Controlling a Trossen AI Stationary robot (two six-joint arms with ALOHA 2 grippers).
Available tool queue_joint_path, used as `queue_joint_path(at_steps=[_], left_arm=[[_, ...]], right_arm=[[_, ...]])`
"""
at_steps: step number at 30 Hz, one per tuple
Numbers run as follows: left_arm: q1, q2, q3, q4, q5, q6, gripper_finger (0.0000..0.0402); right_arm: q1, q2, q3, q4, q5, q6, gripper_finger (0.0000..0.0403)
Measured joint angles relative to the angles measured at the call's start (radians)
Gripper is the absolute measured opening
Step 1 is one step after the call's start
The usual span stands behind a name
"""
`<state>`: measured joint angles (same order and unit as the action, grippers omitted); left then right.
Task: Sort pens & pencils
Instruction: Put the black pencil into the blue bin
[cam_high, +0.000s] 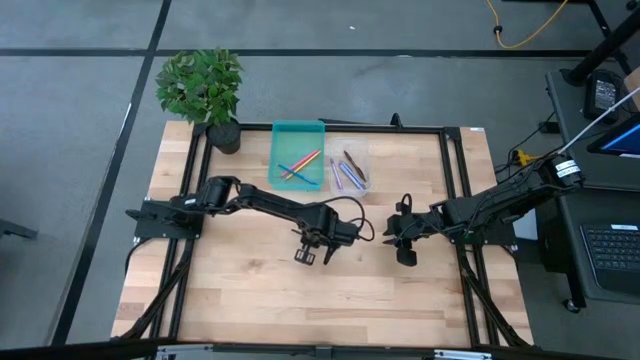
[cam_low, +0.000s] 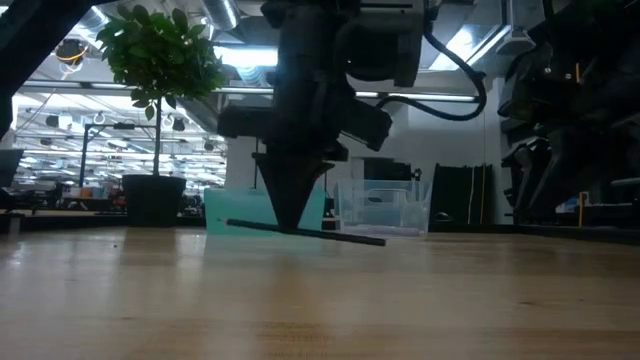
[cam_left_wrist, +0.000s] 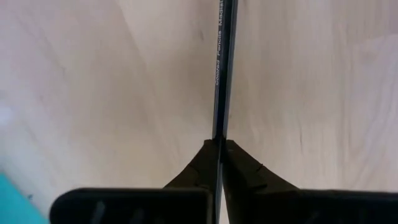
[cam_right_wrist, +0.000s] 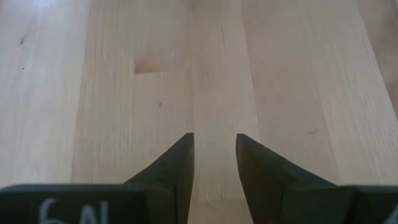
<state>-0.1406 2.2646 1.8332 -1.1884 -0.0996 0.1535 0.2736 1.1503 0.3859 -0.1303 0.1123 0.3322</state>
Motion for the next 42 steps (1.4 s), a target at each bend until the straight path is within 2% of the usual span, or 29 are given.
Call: queue_joint_path(at_steps=[6,13,19,25,29,35,37,40,42], left_arm=[[0.000,-0.034,0.006,-0.086,-0.067,-0.044,0.0003],[0.000,-0.110,0.008,-0.102,-0.138,-0.071,0.0002],[0.012,-0.185,0.008,-0.169,-0.359,-0.105,0.0001],[0.029,-0.233,0.009,-0.151,-0.354,-0.171,0.0001],[0.033,-0.231,0.004,-0.065,-0.352,-0.171,0.0000],[0.039,-0.224,-0.121,0.241,-0.360,-0.047,0.0000],[0.044,-0.223,-0.185,0.298,-0.394,-0.033,0.0000],[0.057,-0.222,-0.267,0.349,-0.508,-0.035,0.0000],[0.068,-0.223,-0.318,0.391,-0.520,-0.036,0.0000]], right_arm=[[0.000,0.000,0.000,-0.007,0.000,0.000,0.0120],[0.000,0.000,0.000,-0.011,0.000,0.000,0.0120],[0.000,0.000,0.000,-0.011,0.000,0.002,0.0120],[0.000,0.000,0.000,-0.016,0.000,0.002,0.0120],[0.004,0.000,0.000,-0.013,0.000,0.003,0.0120],[0.005,0.000,0.000,-0.010,0.000,0.005,0.0120],[0.010,0.000,0.000,-0.009,0.000,0.005,0.0120],[0.018,0.000,0.000,-0.009,0.000,0.004,0.0119],[0.020,0.000,0.000,-0.009,0.001,0.004,0.0119]])
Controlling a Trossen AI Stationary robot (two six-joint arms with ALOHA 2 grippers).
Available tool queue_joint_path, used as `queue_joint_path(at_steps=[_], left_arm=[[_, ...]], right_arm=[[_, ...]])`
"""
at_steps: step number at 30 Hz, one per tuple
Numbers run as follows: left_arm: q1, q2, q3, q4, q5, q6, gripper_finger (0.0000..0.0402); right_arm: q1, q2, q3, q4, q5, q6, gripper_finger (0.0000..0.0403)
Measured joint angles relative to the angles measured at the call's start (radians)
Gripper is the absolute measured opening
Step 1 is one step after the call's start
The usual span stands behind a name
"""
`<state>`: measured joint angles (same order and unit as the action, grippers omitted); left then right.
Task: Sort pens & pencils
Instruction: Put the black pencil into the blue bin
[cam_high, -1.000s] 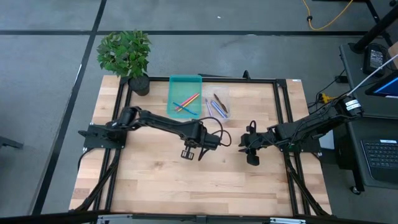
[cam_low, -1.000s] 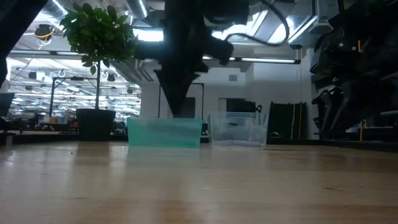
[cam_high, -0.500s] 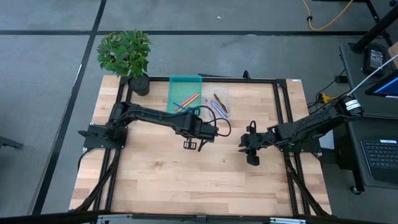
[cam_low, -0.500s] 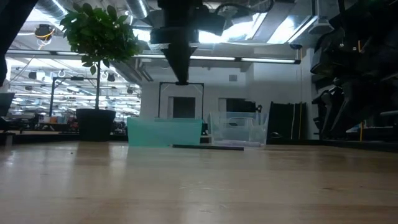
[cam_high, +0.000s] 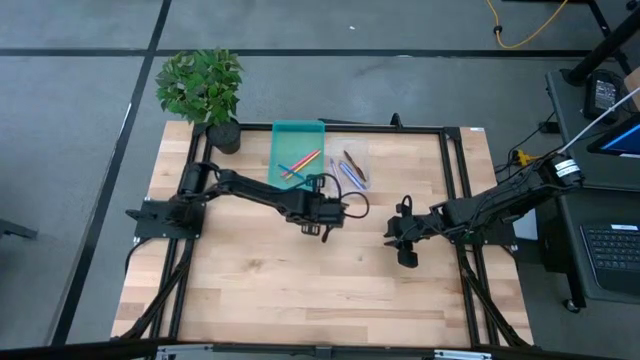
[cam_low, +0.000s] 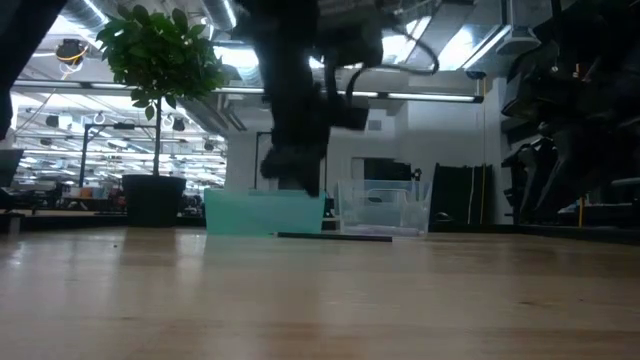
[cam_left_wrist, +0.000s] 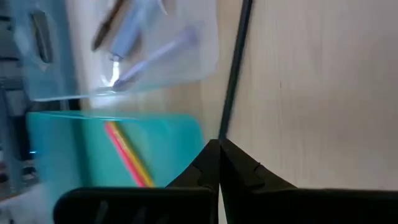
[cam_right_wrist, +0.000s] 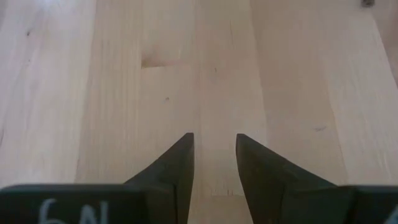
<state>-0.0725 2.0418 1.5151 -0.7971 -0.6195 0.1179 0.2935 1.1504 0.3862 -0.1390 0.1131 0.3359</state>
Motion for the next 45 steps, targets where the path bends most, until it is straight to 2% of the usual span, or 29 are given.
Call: queue_joint_path(at_steps=[5,9,16,22,27,35,45], left_arm=[[0.028,0.000,-0.112,0.197,0.006,0.050,0.0000],[0.054,0.000,-0.156,0.313,0.003,0.099,0.0000],[0.096,0.000,-0.161,0.334,0.008,0.100,0.0000],[0.132,0.000,-0.187,0.426,0.139,0.101,0.0000],[0.141,0.000,-0.249,0.446,0.149,0.102,0.0000],[0.133,-0.006,-0.269,0.432,0.230,0.121,0.0000],[0.047,-0.009,-0.269,0.407,0.242,0.035,0.0000]], right_arm=[[0.000,0.000,0.000,0.010,0.046,-0.001,0.0119],[0.000,0.000,0.000,0.010,0.052,0.000,0.0119],[0.000,0.000,0.000,0.025,0.052,-0.002,0.0119],[0.000,0.000,0.000,0.034,0.052,-0.004,0.0119],[0.000,0.000,0.000,0.044,0.052,-0.004,0.0119],[0.000,0.000,0.000,0.046,0.052,0.000,0.0119],[-0.001,0.000,0.000,0.069,0.052,-0.001,0.0119]])
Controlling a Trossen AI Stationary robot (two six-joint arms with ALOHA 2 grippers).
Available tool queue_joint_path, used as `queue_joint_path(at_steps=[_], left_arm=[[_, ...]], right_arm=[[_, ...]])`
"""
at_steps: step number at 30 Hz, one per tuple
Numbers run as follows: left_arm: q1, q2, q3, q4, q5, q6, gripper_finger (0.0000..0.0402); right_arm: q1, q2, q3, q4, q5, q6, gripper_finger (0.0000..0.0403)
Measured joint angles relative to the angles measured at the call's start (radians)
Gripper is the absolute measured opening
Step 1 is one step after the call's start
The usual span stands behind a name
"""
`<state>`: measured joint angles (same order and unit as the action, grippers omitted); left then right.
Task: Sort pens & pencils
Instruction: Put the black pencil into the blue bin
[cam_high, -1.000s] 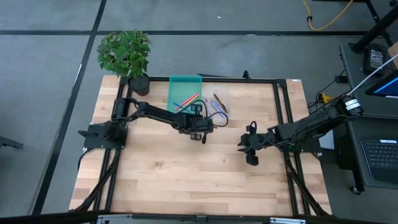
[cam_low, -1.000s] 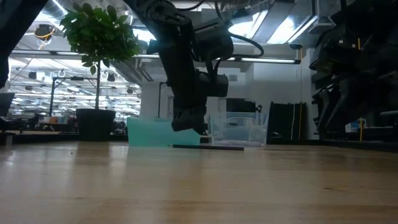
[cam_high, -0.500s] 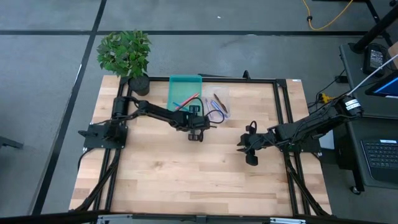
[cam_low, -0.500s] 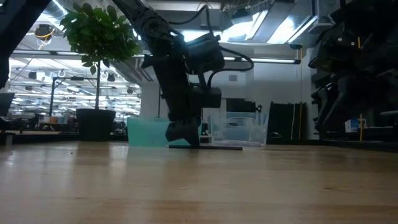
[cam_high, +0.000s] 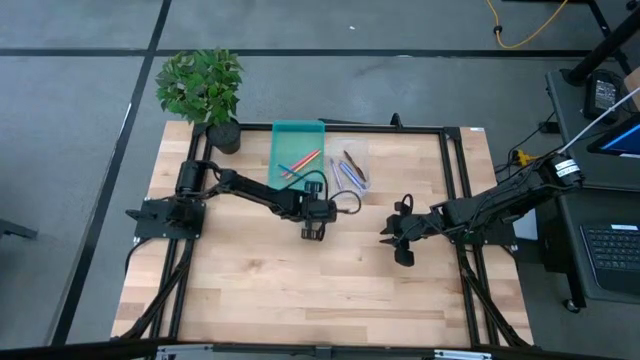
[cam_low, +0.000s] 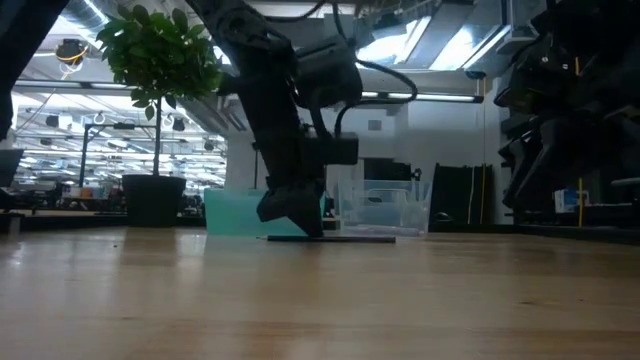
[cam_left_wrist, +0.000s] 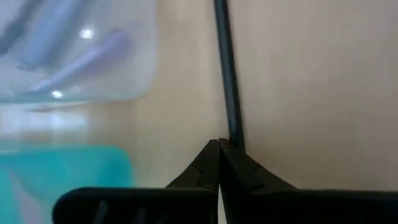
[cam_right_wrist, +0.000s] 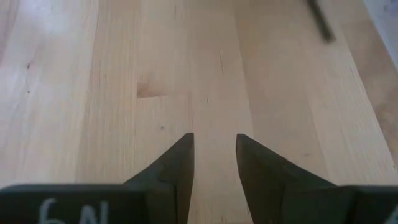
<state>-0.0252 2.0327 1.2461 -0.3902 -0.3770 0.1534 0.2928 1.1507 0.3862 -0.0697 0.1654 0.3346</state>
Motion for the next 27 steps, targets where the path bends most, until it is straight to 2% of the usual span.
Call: queue_joint_path(at_steps=[8,11,13,17,19,21,27], left_arm=[[-0.118,-0.055,-0.006,-0.078,0.082,-0.167,0.0000],[-0.168,-0.086,-0.006,-0.090,0.065,-0.227,0.0000],[-0.200,-0.097,-0.005,-0.099,-0.009,-0.232,0.0000],[-0.249,-0.114,-0.005,-0.132,-0.244,-0.238,0.0000],[-0.264,-0.136,-0.004,-0.152,-0.320,-0.269,0.0000],[-0.277,-0.159,-0.003,-0.200,-0.316,-0.323,0.0000],[-0.339,-0.202,-0.004,-0.338,-0.138,-0.491,0.0000]], right_arm=[[-0.002,0.000,0.000,0.004,0.000,-0.051,0.0119],[-0.005,0.000,0.000,0.008,0.000,-0.070,0.0119],[-0.005,0.000,0.000,0.015,0.001,-0.087,0.0119],[-0.014,0.000,0.000,0.047,0.000,-0.109,0.0120],[-0.015,0.000,0.001,0.054,0.000,-0.108,0.0120],[-0.015,0.000,0.001,0.052,0.000,-0.104,0.0120],[-0.015,0.000,0.001,0.059,0.000,-0.095,0.0120]])
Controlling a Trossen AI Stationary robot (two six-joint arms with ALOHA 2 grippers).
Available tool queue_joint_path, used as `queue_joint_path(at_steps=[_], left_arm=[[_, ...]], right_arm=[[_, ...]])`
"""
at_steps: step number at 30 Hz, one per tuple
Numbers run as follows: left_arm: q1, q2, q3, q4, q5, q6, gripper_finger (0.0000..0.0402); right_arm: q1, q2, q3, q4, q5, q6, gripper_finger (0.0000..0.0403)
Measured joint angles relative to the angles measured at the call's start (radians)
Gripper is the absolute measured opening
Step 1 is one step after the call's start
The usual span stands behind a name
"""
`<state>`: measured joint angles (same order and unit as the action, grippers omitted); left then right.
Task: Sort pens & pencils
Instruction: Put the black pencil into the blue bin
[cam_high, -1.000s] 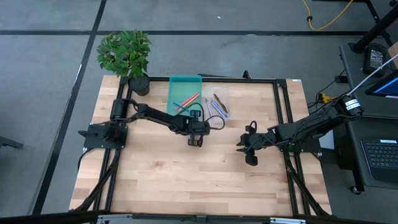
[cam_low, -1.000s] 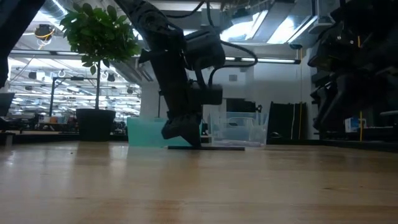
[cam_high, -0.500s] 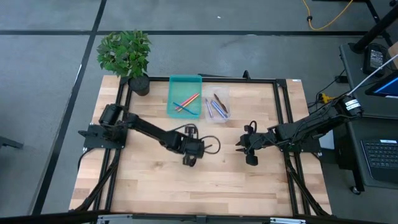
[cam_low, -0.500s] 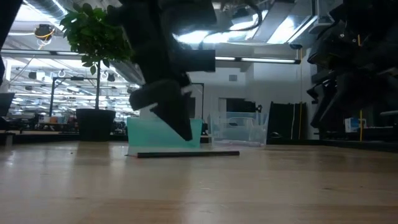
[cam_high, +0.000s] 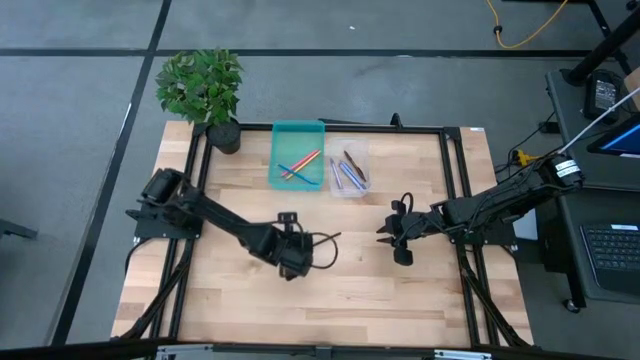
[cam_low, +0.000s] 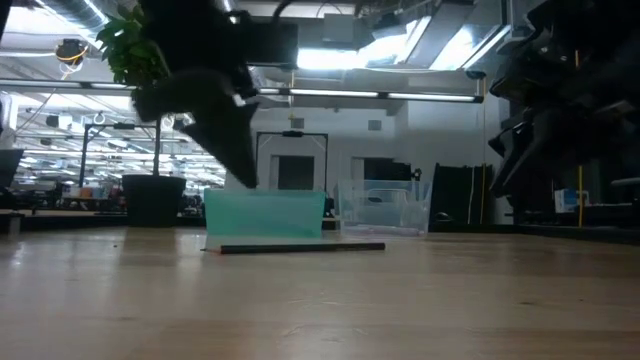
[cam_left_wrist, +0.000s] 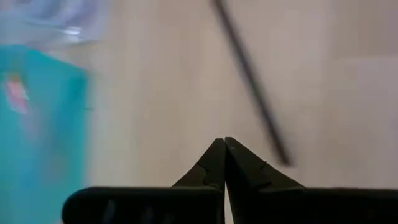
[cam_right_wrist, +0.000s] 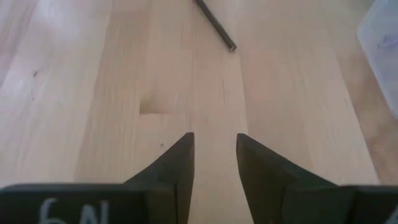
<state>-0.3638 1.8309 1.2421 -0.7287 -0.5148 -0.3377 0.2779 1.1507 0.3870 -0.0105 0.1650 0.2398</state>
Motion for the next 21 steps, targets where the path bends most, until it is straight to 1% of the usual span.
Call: queue_joint_path(at_steps=[4,7,9,12,15,18,21], left_arm=[[-0.055,0.000,0.000,0.005,0.091,-0.036,0.0000],[-0.103,0.001,0.000,0.005,0.119,-0.116,0.0000],[-0.137,0.001,0.000,0.006,0.091,-0.159,0.0000],[-0.192,0.001,-0.004,0.014,-0.016,-0.209,0.0000],[-0.237,0.001,-0.050,0.066,-0.097,-0.256,0.0000],[-0.263,0.001,-0.109,0.133,-0.109,-0.306,0.0000],[-0.260,0.002,-0.169,0.183,-0.110,-0.323,0.0000]], right_arm=[[0.000,0.000,0.000,0.007,0.000,0.024,0.0120],[0.000,0.000,0.000,0.023,0.000,0.042,0.0120],[0.000,0.000,0.000,0.038,0.000,0.037,0.0120],[0.000,0.000,0.000,0.083,0.000,0.011,0.0120],[0.000,0.000,0.000,0.126,0.000,0.014,0.0120],[0.000,0.000,0.000,0.165,0.000,0.013,0.0120],[0.000,0.000,0.000,0.204,0.000,0.002,0.0120]])
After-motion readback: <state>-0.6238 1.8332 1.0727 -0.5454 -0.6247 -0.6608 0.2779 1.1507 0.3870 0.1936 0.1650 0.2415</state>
